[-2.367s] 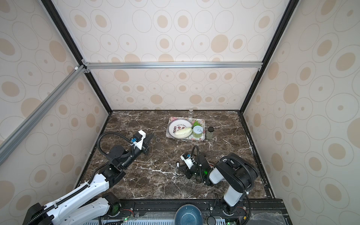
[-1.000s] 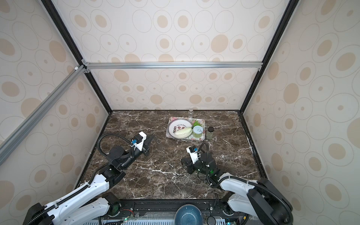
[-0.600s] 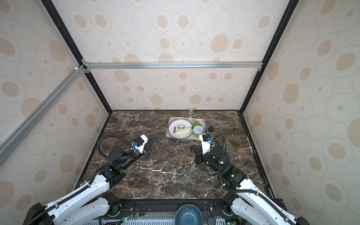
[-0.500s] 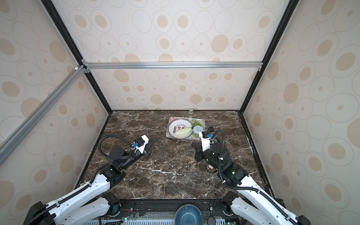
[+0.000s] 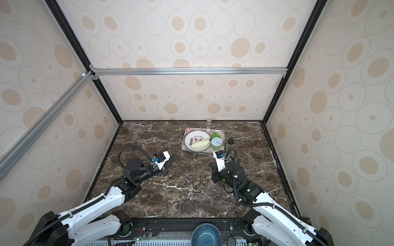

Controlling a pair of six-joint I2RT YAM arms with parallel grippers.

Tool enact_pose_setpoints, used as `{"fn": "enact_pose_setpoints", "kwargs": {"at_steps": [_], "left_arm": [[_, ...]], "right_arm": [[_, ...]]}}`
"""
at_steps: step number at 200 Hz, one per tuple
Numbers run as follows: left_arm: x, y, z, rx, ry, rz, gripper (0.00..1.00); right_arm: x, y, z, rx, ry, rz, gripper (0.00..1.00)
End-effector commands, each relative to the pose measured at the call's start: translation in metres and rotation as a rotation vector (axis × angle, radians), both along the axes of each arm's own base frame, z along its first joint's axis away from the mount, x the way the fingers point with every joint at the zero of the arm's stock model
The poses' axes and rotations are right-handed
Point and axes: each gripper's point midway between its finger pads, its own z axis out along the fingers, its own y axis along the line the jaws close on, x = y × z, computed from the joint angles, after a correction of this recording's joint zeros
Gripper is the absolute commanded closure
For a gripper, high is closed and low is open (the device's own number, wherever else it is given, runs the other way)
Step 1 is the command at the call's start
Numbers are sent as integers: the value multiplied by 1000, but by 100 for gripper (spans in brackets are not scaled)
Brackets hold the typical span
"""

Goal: Attach keys to a key ring
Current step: Pick up the key from the center of the table.

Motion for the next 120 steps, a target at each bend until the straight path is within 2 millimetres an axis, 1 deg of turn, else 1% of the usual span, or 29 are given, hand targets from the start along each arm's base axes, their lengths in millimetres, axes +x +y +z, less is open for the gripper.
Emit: {"fn": "enact_pose_setpoints", "kwargs": {"at_steps": [1, 25, 55, 100, 120], "left_arm": [[-5, -6, 30, -14, -100, -43, 100], [-10, -10, 27, 1, -106, -72, 100], [-18, -16, 24, 15, -114, -122, 100], [-21, -22, 20, 42, -108, -144, 100], [-23, -25, 20, 48, -114, -157, 100]], "right_arm": [[-2, -2, 6, 17, -37, 0, 100], [-3, -5, 9, 26, -56, -11, 100], [-1, -6, 5, 22, -47, -24, 100], [3, -5, 6, 35, -64, -35, 100], [7, -10, 5, 62, -65, -83, 100]]}}
